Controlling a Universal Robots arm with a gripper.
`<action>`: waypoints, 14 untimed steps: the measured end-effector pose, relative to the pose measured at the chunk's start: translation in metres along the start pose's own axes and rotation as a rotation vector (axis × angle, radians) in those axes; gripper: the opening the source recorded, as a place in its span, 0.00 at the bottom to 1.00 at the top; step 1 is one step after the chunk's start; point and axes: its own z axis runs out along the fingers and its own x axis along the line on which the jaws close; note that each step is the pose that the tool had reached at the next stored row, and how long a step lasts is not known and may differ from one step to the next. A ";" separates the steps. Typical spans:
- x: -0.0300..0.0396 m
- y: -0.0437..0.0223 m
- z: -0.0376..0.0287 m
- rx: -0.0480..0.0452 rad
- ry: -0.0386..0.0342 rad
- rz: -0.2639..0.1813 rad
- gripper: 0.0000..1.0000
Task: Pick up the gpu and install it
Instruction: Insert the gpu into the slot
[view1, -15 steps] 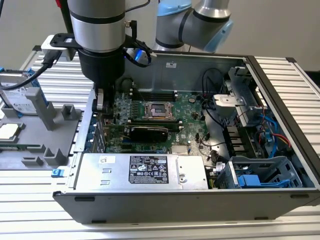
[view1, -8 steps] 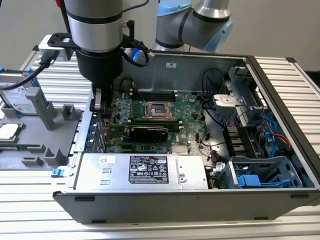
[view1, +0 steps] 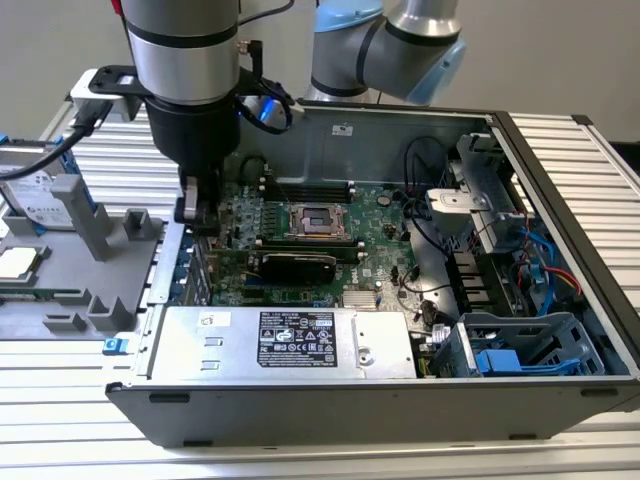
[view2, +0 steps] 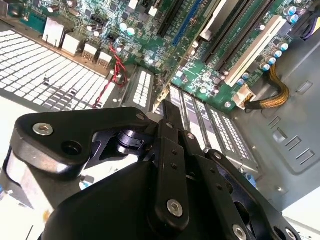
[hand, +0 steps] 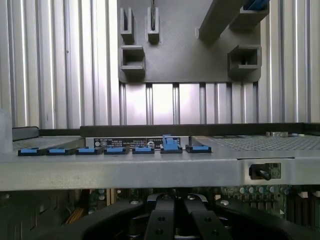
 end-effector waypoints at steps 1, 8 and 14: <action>0.0000 0.0002 -0.0001 -0.0003 0.0001 0.000 0.00; 0.0002 0.0004 0.0038 -0.0011 0.0014 0.000 0.00; -0.0002 -0.0016 0.0023 -0.0001 -0.0031 0.001 0.00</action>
